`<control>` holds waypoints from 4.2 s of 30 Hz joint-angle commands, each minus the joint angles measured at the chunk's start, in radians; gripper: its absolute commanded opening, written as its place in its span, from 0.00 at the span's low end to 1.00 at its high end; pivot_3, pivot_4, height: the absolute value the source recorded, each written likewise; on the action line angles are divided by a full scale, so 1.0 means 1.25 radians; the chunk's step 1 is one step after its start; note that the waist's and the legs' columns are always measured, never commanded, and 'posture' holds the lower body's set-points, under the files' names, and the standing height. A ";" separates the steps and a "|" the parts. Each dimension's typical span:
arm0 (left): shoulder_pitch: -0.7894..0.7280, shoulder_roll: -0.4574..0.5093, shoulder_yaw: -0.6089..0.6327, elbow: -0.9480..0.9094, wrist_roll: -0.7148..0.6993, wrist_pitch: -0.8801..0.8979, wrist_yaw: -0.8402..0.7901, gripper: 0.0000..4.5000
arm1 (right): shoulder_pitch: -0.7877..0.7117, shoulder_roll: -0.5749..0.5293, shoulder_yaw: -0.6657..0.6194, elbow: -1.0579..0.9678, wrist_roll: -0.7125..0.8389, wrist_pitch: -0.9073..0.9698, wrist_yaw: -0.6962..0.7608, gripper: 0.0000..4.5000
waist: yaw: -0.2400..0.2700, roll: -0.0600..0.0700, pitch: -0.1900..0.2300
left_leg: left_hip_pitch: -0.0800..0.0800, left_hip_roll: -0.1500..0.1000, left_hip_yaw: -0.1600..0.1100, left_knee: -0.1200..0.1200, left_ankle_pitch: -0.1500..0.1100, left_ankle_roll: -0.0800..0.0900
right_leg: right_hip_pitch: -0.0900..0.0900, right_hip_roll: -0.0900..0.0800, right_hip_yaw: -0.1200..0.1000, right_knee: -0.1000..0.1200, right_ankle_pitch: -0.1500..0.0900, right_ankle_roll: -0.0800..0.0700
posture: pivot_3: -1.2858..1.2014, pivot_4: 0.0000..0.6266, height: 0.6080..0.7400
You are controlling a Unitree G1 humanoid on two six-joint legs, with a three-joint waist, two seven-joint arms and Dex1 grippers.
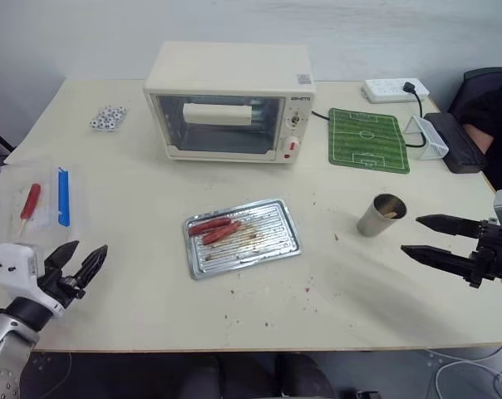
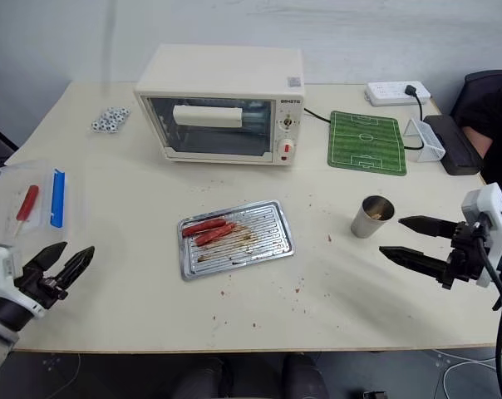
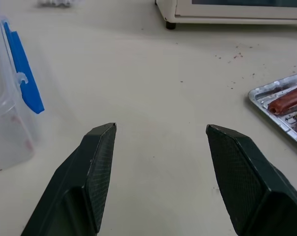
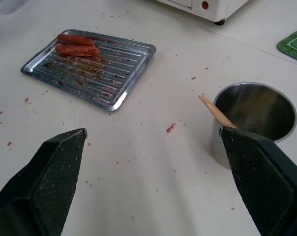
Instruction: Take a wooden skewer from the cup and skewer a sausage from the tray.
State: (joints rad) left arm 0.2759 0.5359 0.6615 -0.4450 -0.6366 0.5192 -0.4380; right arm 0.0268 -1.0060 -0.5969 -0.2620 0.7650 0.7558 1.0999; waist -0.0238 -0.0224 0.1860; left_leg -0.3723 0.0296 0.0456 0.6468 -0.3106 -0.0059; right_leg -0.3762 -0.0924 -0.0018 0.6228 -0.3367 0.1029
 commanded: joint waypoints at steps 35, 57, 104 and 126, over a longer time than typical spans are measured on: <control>-0.591 0.181 -0.432 0.001 -0.150 0.169 -0.272 1.00 | -0.083 0.251 0.106 -0.070 -0.059 -0.068 -0.382 0.51 | -0.002 0.003 0.002 | 0.000 0.002 0.000 0.001 0.003 -0.005 | -0.001 0.010 0.003 0.004 0.001 0.002 | 0.52 0.24 1.00; -0.622 0.147 -0.447 0.023 -0.102 0.153 -0.282 1.00 | -0.093 0.254 0.094 -0.068 -0.039 -0.065 -0.401 0.11 | -0.001 0.003 0.002 | 0.000 0.002 0.000 0.002 0.003 -0.005 | -0.001 0.010 0.004 0.004 0.001 0.002 | 0.52 0.24 1.00; -0.688 -0.076 -0.466 -0.005 -0.008 -0.047 -0.142 1.00 | -0.737 0.269 0.204 0.288 0.966 0.378 -0.817 0.01 | 0.015 0.002 0.002 | -0.029 0.002 0.003 0.017 0.005 -0.001 | -0.027 0.010 0.005 0.015 0.004 0.007 | 0.52 0.24 1.00; -0.730 -0.132 -0.501 0.055 -0.010 -0.060 -0.171 0.28 | -0.728 0.302 0.195 0.246 0.966 0.377 -0.841 0.00 | 0.016 0.002 0.002 | -0.028 0.001 0.004 0.016 0.007 0.000 | -0.027 0.010 0.006 0.017 0.005 0.008 | 0.52 0.24 1.00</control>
State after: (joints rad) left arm -0.6186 0.3694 0.0251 -0.3669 -0.6457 0.4646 -0.6447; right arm -0.8796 -0.6246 -0.3223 0.0821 1.9471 1.2283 0.0399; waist -0.0036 -0.0196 0.1889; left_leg -0.4073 0.0308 0.0500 0.6672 -0.3017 -0.0058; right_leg -0.4102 -0.0793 0.0055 0.6442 -0.3306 0.1126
